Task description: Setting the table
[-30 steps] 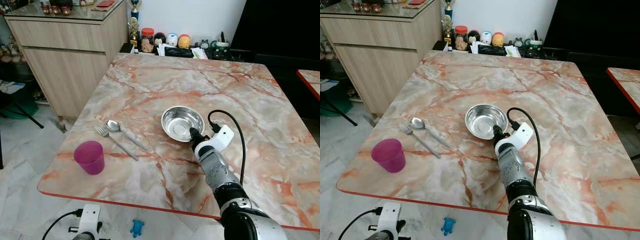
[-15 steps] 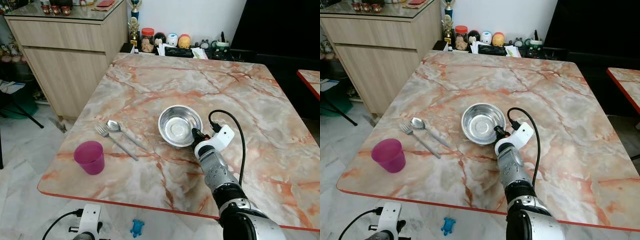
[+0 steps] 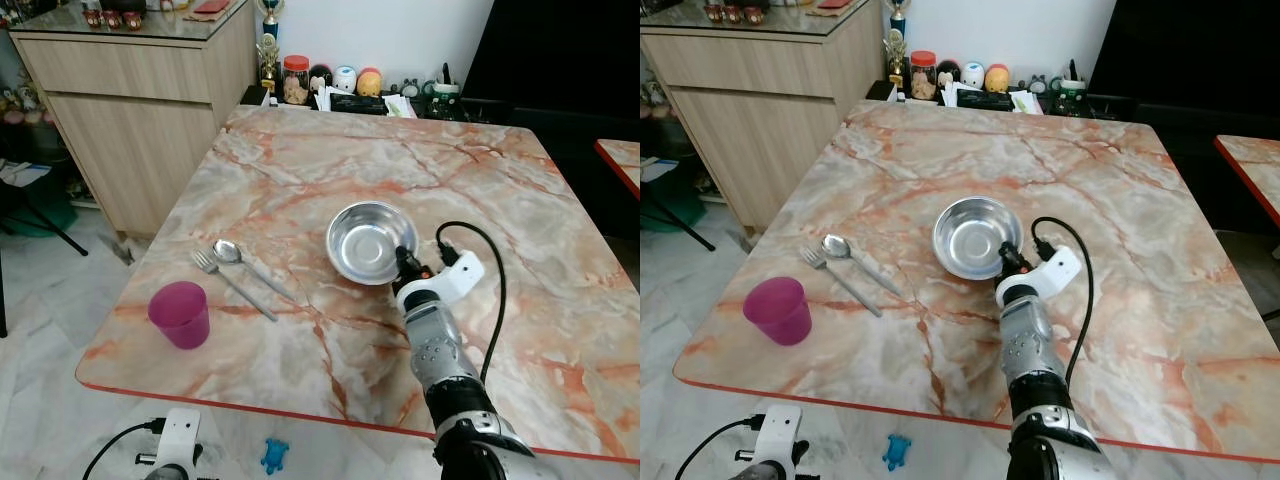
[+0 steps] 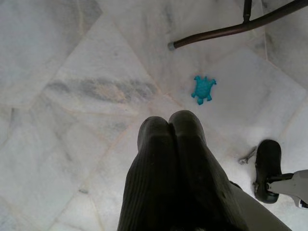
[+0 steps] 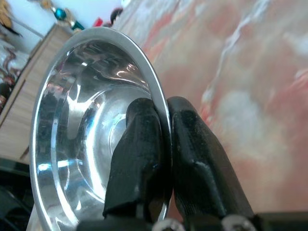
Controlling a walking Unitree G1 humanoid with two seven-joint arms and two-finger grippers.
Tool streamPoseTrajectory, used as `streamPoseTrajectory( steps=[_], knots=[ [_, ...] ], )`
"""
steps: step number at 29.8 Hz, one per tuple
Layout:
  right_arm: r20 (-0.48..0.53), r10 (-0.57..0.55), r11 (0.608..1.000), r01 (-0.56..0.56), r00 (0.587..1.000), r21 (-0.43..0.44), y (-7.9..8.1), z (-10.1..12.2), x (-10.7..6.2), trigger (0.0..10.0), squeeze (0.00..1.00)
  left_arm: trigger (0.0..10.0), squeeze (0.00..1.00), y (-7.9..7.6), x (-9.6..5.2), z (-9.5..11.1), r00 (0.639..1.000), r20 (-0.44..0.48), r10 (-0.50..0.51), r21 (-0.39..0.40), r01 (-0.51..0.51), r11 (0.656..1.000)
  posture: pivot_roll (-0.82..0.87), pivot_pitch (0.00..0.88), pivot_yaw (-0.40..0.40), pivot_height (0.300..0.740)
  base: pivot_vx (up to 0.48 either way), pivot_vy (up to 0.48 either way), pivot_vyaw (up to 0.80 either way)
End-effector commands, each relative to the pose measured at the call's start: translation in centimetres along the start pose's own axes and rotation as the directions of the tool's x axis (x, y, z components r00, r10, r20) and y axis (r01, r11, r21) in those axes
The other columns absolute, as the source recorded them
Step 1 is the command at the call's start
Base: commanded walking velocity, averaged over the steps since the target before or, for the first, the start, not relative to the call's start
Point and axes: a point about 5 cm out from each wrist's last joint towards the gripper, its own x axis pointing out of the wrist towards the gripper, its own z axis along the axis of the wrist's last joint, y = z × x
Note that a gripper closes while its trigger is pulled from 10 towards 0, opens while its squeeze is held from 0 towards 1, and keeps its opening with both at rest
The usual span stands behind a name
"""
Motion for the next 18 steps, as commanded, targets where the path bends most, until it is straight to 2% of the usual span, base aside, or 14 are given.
streamPoseTrajectory(
  steps=[1, 2, 3, 5, 8, 12, 18],
  knots=[
    [0.068, 0.098, 0.995, -0.097, 0.993, -0.006, 1.2, 0.4, -0.5, 9.9, 0.0, 10.0, 0.0, 0.2, -0.2, -0.7, 1.0, -0.027, 0.008, 0.022, -0.008, 1.0, 0.12, 0.029, -0.067, 0.74, 0.0, 0.0, 0.0],
    [0.068, 0.098, 0.995, -0.097, 0.993, -0.006, 1.2, 0.4, -0.5, 9.9, 0.0, 10.0, 0.0, 0.2, -0.2, -0.7, 1.0, -0.027, 0.008, 0.022, -0.008, 1.0, 0.12, 0.029, -0.067, 0.74, 0.0, 0.0, 0.0],
    [0.088, 0.17, 0.983, -0.163, 0.982, -0.08, 2.1, 0.6, -0.9, 10.0, 0.0, 10.0, 0.0, 0.3, -0.2, -0.8, 1.0, -0.028, 0.009, 0.021, -0.009, 1.0, 0.12, 0.031, -0.064, 0.74, 0.0, 0.0, 0.0],
    [0.105, 0.229, 0.966, -0.212, 0.968, -0.148, 2.9, 0.9, -1.3, 10.0, 0.0, 10.0, 0.0, 0.4, -0.2, -1.0, 0.999, -0.033, 0.013, 0.006, -0.013, 1.0, 0.12, 0.033, -0.064, 0.74, 0.0, 0.0, 0.0],
    [0.164, 0.255, 0.952, -0.218, 0.953, -0.214, 3.4, 1.8, -2.1, 10.0, 0.0, 10.0, 0.0, 0.7, -0.4, -1.4, 0.999, -0.042, 0.022, -0.05, -0.024, 0.998, 0.12, 0.034, -0.065, 0.74, 0.0, 0.0, 0.0],
    [0.231, 0.285, 0.942, -0.227, 0.93, -0.247, 3.6, 3.0, -3.2, 10.0, 0.0, 10.0, 0.0, 1.1, -0.5, -1.8, 0.998, -0.051, 0.028, -0.088, -0.033, 0.996, 0.12, 0.035, -0.066, 0.74, 0.0, 0.0, 0.0],
    [0.245, 0.298, 0.932, -0.226, 0.923, -0.283, 3.5, 3.5, -3.9, 10.0, 0.0, 10.0, 0.0, 1.2, -0.6, -2.1, 0.998, -0.057, 0.028, -0.111, -0.034, 0.993, 0.11, 0.03, -0.067, 0.74, 0.0, 0.0, 0.0]
  ],
)
